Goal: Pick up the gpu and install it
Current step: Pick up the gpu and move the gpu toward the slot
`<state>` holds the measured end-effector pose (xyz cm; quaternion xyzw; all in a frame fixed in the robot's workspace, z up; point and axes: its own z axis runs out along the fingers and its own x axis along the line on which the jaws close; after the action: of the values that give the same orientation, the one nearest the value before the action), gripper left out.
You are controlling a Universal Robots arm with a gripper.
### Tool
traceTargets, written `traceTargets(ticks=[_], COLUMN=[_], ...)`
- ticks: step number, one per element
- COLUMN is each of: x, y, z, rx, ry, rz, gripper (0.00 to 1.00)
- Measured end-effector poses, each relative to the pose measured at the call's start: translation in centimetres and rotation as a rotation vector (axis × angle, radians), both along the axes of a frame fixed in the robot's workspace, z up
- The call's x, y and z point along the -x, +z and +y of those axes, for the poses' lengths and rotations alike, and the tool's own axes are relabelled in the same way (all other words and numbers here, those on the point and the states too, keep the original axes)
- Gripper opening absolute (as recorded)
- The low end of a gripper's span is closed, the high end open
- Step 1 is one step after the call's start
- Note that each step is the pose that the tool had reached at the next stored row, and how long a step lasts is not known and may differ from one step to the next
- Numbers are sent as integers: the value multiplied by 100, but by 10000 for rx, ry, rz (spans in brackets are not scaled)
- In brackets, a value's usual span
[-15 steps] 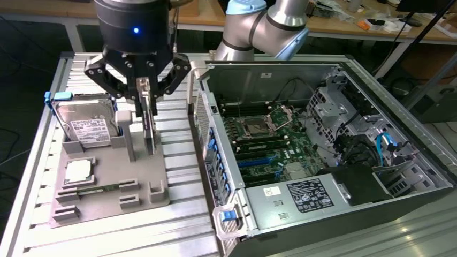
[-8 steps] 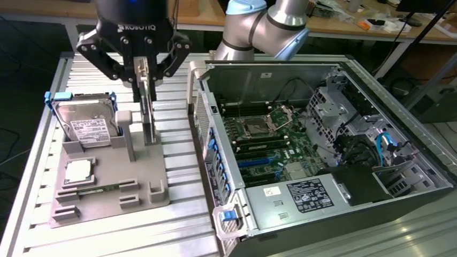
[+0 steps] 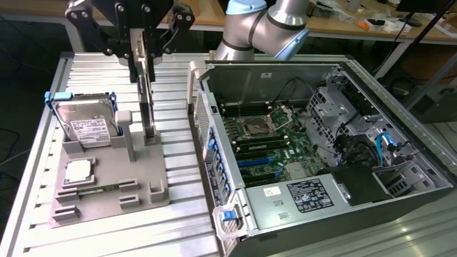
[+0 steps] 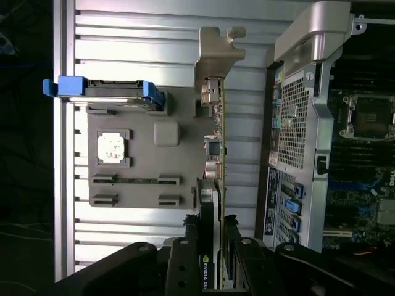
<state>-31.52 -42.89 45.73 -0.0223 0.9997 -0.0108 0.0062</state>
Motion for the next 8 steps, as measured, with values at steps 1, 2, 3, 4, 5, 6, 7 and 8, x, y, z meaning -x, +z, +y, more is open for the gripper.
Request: traceTargets(ticks=[1, 2, 3, 4, 5, 6, 7, 8], x=[0, 0, 0, 0, 0, 0, -5, -18], y=[47, 91, 160, 237, 286, 311, 312, 313], z=[2, 4, 7, 9, 11, 13, 13, 13], rx=[15, 29, 51, 74, 85, 109, 171, 212], ry=[0, 0, -1, 0, 0, -1, 0, 1], rz=[1, 1, 1, 0, 0, 3, -1, 5], gripper=[27, 27, 27, 27, 27, 27, 27, 27])
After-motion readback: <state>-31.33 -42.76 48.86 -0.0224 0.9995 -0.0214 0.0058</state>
